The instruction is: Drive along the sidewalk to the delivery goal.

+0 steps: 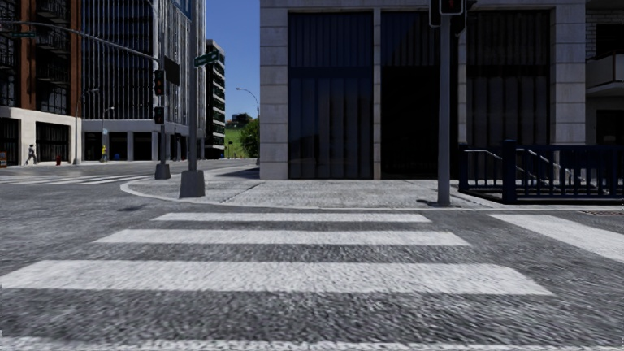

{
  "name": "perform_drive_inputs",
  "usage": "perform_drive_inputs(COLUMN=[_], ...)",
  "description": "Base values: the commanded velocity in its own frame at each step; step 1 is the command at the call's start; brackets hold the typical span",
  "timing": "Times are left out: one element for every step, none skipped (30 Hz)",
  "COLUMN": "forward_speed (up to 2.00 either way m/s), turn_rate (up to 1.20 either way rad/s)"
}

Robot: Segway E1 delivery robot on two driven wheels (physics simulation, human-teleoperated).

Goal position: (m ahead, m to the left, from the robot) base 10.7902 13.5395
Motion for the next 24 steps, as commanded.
perform_drive_inputs(forward_speed=[2.00,2.00,2.00,2.00,2.00,2.00,2.00,2.00,2.00,2.00,2.00,2.00,2.00,2.00,2.00,2.00,2.00,2.00,2.00,2.00,2.00,2.00,2.00,2.00], turn_rate=[0.00,0.00,0.00,0.00,0.00,0.00,0.00,0.00,0.00,0.00,0.00,0.00,0.00,0.00,0.00,0.00,0.00,0.00,0.00,0.00,0.00,0.00,0.00,0.00])
